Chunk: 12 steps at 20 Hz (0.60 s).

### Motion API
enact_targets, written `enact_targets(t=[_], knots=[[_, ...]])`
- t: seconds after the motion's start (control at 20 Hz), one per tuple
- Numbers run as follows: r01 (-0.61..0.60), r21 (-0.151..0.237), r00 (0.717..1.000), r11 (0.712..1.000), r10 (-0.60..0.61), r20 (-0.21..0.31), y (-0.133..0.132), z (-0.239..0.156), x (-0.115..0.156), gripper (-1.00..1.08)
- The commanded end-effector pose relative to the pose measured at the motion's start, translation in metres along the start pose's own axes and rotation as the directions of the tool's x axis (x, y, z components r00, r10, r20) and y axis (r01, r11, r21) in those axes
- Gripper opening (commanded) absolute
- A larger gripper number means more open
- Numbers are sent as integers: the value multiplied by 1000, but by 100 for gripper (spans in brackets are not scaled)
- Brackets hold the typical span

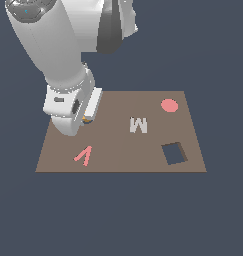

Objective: Insert a designated object into the corresponding slot on a board.

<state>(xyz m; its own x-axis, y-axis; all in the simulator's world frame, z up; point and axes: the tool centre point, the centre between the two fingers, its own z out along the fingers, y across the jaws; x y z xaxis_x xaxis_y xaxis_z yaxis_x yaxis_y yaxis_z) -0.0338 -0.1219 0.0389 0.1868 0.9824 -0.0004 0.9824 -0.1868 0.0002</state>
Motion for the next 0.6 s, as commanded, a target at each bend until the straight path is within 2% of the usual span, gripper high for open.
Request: enact_targets(t=[0.0,0.15,0.2,0.55], knots=[[4,0,1000,1000,-4,0,0,5,0,-100],[7,-1,1000,1000,-7,1,0,8,0,-100],[7,-1,1000,1000,-7,1,0,8,0,100],[7,-1,1000,1000,-7,1,0,8,0,100]])
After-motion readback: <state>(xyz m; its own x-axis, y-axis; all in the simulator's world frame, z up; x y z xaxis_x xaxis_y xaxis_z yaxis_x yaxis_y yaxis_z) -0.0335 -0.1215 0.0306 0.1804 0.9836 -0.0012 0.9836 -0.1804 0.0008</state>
